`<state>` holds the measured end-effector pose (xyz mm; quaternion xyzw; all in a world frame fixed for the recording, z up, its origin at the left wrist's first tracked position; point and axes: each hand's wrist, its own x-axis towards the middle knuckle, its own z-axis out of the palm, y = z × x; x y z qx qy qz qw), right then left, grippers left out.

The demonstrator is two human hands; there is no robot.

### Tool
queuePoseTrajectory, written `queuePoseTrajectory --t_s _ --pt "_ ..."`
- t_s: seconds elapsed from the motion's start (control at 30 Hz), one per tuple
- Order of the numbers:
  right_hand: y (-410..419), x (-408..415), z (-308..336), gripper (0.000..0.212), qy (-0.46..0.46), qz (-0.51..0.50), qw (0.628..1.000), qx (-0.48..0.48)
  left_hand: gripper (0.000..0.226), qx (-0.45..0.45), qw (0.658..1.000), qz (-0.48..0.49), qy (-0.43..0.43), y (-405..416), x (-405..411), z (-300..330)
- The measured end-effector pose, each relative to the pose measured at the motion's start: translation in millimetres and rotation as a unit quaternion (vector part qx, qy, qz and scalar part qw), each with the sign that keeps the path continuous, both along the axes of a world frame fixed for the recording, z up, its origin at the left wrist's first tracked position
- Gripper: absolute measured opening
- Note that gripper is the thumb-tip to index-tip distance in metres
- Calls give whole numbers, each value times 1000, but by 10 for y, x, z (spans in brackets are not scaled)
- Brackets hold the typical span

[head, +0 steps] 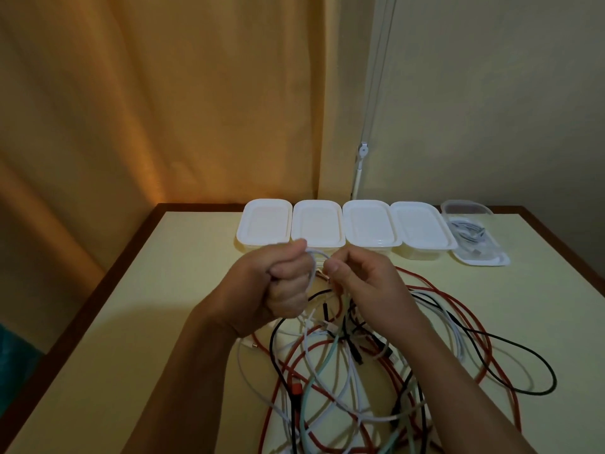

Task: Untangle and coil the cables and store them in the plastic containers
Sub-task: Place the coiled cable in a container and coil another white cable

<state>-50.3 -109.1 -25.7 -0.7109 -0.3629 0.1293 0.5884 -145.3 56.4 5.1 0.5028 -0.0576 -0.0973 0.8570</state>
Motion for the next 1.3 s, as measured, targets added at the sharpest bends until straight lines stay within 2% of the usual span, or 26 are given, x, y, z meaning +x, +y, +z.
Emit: queuePoseTrajectory --t_s 0.1,0.2,0.3,0.43,0.5,0.6,0.7,0.87,0.97,1.0,1.1,1.3 --pt "41 -45 -50 27 -2 27 998 -59 43 -143 985 54 -82 -51 38 31" --pt "98 -99 -106 15 0 69 988 -135 46 -200 942 236 -130 -182 112 101" --pt "128 -183 -131 8 12 140 971 -194 38 -196 902 346 -167 -222 182 110" --pt "127 -272 -58 35 10 218 939 -267 31 -145 883 413 -169 -145 193 38" --pt "114 -292 -7 37 -1 241 925 -294 29 -133 870 446 -163 -87 175 24" --pt "88 -290 36 22 10 256 924 -285 31 -115 853 485 -156 20 150 18" --pt "74 -263 59 13 2 230 940 -251 33 -45 840 521 -145 107 114 15" --pt "-19 -155 88 13 1 137 974 -178 34 52 802 593 -41 256 88 -54" --pt "-58 -120 132 18 -7 72 989 -133 33 79 811 580 26 227 108 -61" --pt "-60 -112 143 18 -11 51 991 -126 34 63 821 567 37 218 119 -47" --pt "-99 -59 154 16 -24 20 991 -129 36 -61 842 536 21 260 112 38" --pt "-183 -43 233 17 -7 48 991 -128 37 -159 826 541 -25 340 67 -65"
